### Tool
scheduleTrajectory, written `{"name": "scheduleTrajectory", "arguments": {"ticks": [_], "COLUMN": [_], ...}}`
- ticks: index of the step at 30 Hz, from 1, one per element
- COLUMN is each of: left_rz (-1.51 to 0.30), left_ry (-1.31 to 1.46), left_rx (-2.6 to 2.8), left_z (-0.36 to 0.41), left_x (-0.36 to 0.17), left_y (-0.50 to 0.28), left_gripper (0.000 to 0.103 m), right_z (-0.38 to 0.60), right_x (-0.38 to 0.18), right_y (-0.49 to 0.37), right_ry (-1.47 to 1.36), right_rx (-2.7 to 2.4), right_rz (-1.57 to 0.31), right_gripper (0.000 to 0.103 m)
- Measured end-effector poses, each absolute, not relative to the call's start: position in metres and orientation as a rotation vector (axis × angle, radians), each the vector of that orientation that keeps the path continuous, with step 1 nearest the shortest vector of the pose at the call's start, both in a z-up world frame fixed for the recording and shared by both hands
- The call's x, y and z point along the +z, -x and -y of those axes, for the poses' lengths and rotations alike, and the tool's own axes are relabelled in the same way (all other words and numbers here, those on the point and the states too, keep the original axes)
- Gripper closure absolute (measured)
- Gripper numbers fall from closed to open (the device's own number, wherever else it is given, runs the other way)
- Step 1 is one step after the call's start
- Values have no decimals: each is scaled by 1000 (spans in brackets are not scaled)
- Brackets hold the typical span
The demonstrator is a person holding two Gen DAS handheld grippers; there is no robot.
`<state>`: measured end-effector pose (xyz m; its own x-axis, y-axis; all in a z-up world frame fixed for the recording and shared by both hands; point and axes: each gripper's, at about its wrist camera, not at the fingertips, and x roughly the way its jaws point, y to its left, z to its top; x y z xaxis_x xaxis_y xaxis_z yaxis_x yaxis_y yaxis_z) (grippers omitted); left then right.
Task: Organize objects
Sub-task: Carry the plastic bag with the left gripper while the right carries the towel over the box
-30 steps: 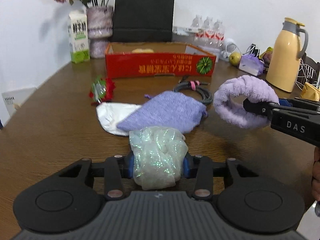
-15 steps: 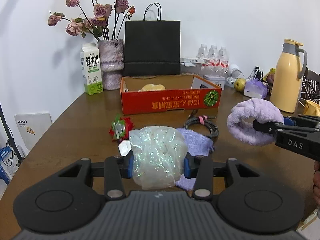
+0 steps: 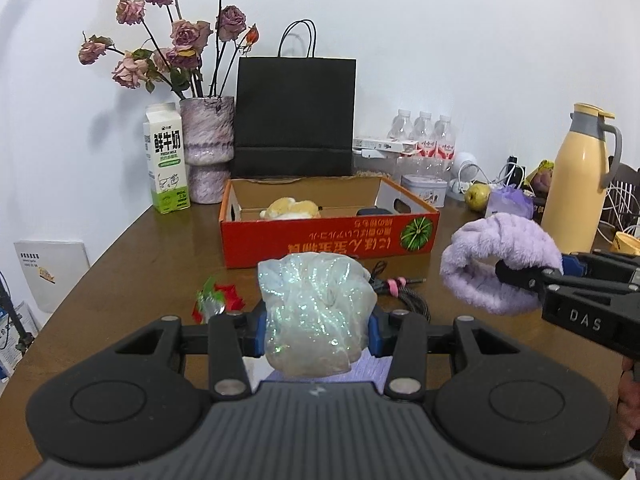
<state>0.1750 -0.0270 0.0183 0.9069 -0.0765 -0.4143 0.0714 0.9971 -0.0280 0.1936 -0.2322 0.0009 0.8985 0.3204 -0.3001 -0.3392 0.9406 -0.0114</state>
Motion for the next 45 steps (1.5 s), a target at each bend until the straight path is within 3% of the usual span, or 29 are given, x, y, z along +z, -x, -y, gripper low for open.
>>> {"name": "scheduleTrajectory", "arguments": {"ticks": [45], "left_rz": [-323], "left_ry": [179], "left_rx": [9], "left_z": [18], "left_x": [74], "left_y": [-372], "left_gripper": [58], "right_z": [179], "right_x": [41], "right_y": [-374], "right_ry": [5], "right_rx": [324], "right_rz": [-260], "right_gripper": [72]}}
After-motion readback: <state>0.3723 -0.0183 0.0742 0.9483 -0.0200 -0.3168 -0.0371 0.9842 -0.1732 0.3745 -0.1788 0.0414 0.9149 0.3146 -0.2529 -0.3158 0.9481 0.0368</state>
